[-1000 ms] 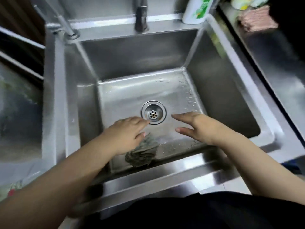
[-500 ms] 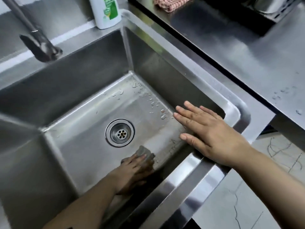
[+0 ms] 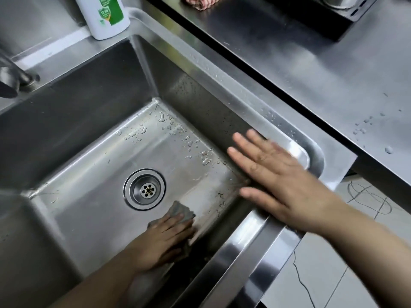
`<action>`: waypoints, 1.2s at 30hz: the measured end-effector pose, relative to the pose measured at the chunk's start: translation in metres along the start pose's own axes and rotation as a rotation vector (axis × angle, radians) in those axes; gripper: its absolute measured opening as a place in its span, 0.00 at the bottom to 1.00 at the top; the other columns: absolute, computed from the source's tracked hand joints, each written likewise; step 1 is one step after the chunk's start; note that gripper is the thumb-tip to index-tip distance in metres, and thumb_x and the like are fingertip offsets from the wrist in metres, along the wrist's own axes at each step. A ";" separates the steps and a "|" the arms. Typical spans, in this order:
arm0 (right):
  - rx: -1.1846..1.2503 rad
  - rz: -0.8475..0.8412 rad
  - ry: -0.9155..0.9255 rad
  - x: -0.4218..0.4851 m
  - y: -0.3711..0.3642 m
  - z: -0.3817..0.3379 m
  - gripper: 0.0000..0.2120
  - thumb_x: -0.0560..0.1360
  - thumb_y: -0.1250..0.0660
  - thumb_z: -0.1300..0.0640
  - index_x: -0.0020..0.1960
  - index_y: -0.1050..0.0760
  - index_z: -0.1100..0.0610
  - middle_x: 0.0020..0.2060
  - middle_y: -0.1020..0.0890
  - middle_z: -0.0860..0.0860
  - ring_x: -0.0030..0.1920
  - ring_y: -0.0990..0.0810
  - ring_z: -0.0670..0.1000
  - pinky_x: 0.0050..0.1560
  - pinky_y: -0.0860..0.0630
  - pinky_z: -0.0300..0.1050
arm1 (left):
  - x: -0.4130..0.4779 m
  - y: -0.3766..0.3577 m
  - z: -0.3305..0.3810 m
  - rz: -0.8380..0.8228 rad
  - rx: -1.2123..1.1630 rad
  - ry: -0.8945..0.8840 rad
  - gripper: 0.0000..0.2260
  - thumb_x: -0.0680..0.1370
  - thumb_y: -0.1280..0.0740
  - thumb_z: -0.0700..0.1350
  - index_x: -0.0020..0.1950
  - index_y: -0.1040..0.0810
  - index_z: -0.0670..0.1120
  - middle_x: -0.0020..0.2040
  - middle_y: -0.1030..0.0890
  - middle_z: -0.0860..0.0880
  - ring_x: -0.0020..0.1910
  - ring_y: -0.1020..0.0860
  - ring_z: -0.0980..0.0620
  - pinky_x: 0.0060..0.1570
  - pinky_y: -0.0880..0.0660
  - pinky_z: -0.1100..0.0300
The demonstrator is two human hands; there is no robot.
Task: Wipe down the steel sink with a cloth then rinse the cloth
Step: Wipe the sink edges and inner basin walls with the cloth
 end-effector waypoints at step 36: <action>-0.109 -0.066 -0.232 0.012 0.013 0.075 0.30 0.79 0.60 0.36 0.76 0.48 0.50 0.76 0.46 0.50 0.76 0.54 0.48 0.73 0.55 0.50 | 0.184 0.028 -0.009 0.069 -0.380 -0.132 0.19 0.73 0.35 0.51 0.62 0.26 0.45 0.64 0.26 0.45 0.65 0.30 0.47 0.65 0.34 0.55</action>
Point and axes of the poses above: each hand's wrist, its own x-axis towards the middle knuckle, its own y-axis out of the back of the hand, z = x × y, the point moved 9 cm from there along x, towards the middle knuckle
